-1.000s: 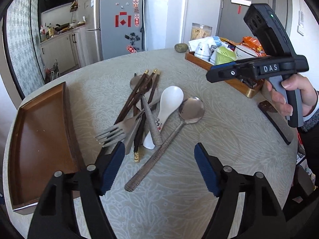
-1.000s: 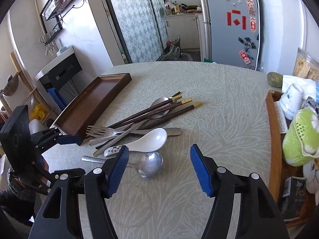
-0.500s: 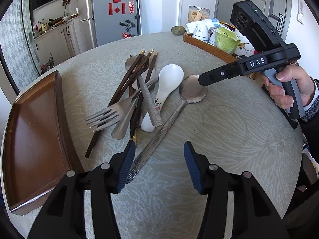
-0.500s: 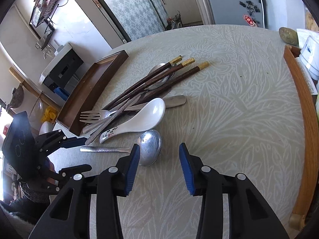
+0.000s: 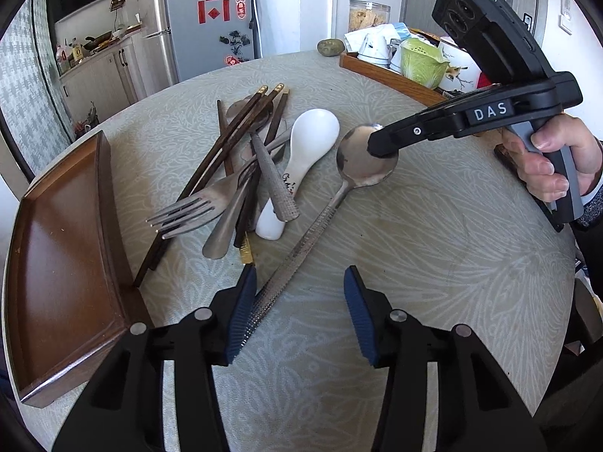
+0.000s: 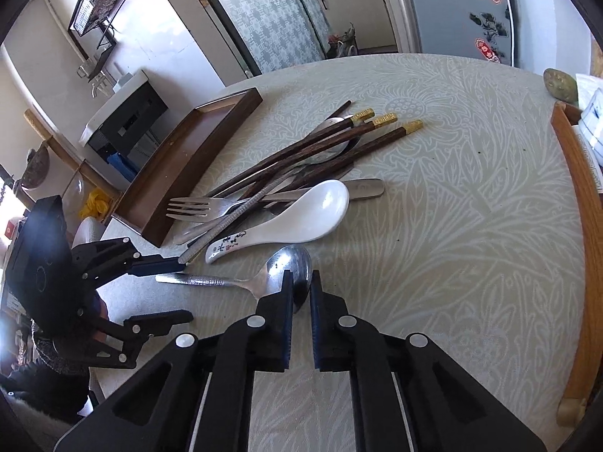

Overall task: Organize utensils
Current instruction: 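Reach the right gripper to the steel spoon and close on its bowl, then carry the steel spoon into the wooden tray and open the right gripper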

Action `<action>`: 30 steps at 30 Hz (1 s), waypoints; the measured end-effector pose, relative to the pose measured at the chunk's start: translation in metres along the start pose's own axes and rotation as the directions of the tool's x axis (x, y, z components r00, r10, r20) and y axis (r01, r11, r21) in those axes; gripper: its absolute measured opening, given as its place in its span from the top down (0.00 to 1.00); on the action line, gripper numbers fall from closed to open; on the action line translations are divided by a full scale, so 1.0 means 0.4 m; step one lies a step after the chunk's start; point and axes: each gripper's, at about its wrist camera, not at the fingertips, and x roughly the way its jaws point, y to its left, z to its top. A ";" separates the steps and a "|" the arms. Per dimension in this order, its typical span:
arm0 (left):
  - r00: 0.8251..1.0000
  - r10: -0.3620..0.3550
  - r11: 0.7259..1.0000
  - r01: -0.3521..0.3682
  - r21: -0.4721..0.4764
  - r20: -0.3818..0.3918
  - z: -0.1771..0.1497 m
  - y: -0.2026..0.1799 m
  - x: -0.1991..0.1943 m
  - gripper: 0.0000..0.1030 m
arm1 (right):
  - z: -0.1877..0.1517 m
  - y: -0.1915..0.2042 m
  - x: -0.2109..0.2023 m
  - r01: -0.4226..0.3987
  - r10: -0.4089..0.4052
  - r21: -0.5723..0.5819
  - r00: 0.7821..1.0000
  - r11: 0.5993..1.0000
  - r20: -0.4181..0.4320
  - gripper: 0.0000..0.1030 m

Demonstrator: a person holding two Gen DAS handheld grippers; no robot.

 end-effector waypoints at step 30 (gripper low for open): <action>0.965 0.234 0.965 -0.216 -0.146 0.116 0.013 0.227 -0.218 0.82 | 0.315 0.364 -0.014 -0.078 0.111 -0.306 0.990 0.949 0.090 0.98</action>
